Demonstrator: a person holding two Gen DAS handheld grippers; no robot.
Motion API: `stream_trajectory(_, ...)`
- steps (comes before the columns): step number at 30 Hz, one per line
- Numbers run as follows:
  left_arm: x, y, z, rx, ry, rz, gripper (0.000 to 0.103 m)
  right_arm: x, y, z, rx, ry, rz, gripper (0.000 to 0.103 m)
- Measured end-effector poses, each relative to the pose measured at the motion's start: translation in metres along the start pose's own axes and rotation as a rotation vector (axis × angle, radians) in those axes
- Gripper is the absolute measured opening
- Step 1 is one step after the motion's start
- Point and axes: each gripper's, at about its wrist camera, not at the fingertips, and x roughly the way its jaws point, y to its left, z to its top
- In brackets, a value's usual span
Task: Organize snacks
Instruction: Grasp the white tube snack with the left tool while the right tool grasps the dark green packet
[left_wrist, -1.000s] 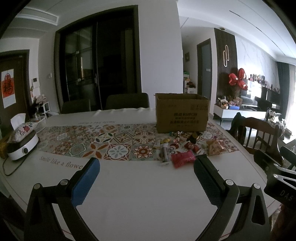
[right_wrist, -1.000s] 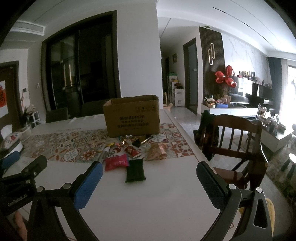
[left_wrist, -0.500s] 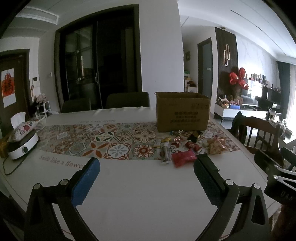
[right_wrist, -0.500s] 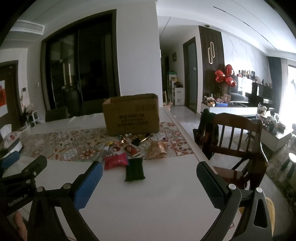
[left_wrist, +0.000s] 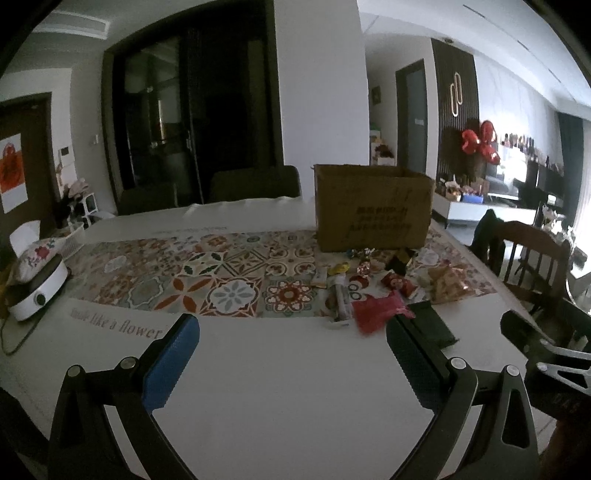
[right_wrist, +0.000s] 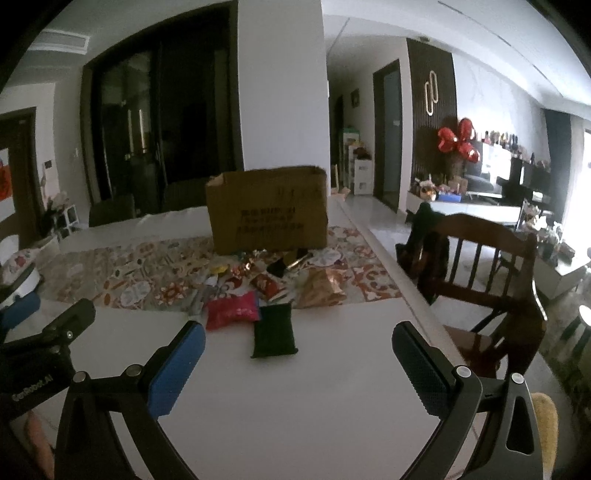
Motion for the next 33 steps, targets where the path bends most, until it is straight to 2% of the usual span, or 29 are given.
stream_trajectory(2,0.01,0.0,0.004,0.004,-0.018,-0.001,0.103,0.013,0.0,0.002,0.014,0.029,0.012,0.102)
stream_trajectory(5,0.029,0.0,0.01,-0.011,-0.002,-0.011,0.102,0.036,0.0,0.005,0.04,0.071,0.025,0.102)
stream_trajectory(9,0.05,0.0,0.017,-0.002,0.022,-0.005,0.096,0.06,0.002,0.007,0.059,0.11,0.026,0.102)
stream_trajectory(18,0.103,-0.007,0.024,-0.012,0.095,-0.054,0.083,0.105,0.013,0.006,0.043,0.192,0.033,0.101)
stream_trajectory(23,0.131,-0.019,0.023,-0.005,0.158,-0.094,0.076,0.126,0.015,0.001,0.035,0.257,0.046,0.089)
stream_trajectory(30,0.163,-0.033,0.017,0.023,0.226,-0.13,0.063,0.145,0.019,-0.007,-0.015,0.316,0.044,0.082)
stream_trajectory(31,0.167,-0.036,0.016,0.019,0.241,-0.143,0.061,0.147,0.019,-0.008,-0.015,0.322,0.045,0.078)
stream_trajectory(33,0.175,-0.04,0.015,0.018,0.263,-0.159,0.06,0.151,0.018,-0.009,-0.023,0.326,0.042,0.075)
